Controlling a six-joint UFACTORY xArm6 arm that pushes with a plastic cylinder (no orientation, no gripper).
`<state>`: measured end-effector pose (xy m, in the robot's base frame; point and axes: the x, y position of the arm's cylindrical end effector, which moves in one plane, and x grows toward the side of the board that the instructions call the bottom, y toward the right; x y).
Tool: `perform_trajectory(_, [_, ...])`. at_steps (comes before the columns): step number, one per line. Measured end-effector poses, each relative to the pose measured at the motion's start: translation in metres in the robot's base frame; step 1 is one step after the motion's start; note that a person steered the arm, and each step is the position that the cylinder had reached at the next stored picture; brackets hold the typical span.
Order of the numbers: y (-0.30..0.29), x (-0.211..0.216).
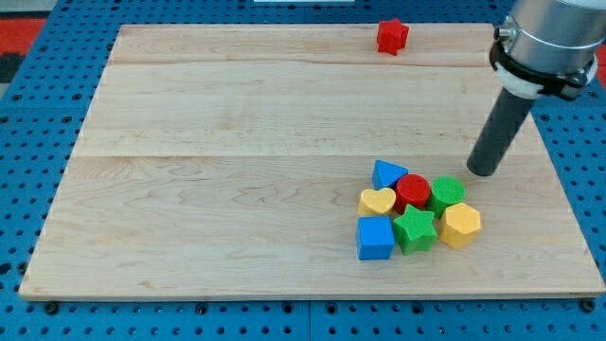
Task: Push the green circle into the green star
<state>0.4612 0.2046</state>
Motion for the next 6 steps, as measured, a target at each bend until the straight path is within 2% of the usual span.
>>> perform_trajectory(1, [-0.003,-0.016])
perform_trajectory(3, [-0.055,-0.003])
perform_trajectory(6, [-0.024,0.029])
